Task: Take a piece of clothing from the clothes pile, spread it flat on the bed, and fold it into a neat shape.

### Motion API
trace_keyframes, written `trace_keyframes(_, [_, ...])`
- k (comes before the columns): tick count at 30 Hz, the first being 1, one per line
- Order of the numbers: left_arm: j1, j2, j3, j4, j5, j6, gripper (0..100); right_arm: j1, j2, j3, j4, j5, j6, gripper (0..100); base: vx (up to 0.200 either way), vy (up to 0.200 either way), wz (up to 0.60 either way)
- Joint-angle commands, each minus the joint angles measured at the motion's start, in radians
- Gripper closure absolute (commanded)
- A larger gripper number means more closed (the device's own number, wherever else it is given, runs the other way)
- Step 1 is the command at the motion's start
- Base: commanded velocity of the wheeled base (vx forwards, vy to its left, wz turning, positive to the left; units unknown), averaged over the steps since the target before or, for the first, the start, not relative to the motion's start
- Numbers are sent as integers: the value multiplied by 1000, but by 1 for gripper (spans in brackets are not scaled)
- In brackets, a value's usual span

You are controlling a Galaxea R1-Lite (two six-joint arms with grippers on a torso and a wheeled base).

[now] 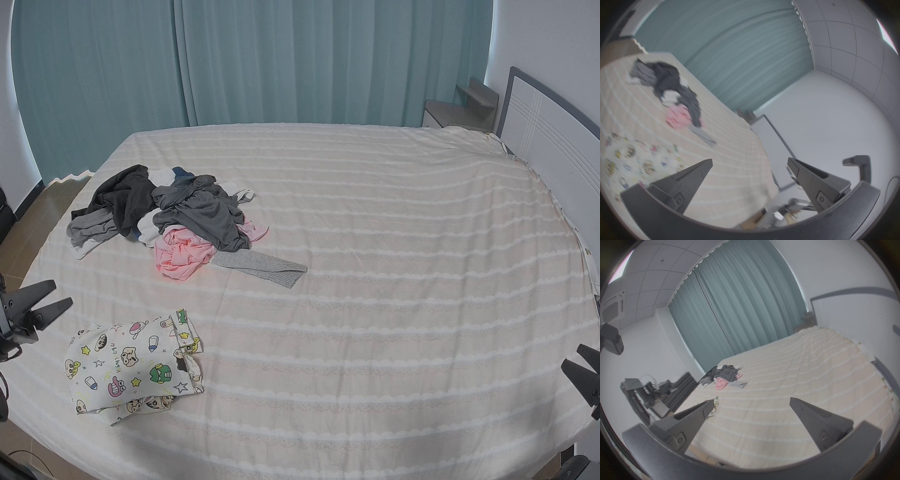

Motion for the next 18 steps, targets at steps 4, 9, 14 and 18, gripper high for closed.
trace_keyframes(4, [-329, -340, 155, -10, -105, -195, 0, -277, -340, 9, 196, -28, -160, 0, 0, 0, 0])
trace_keyframes(9, [-427, -530, 171, 138, -108, -247, 0, -294, -437, 13, 308, -36, -206, 0, 0, 0, 0])
trace_keyframes(14, [-511, -731, 171, 319, -109, -250, 0, -294, -437, 63, 306, -25, -220, 0, 0, 0, 0])
trace_keyframes(18, [-542, -955, 171, 517, -111, -249, 0, -293, -437, 228, 143, -20, -289, 0, 0, 0, 0])
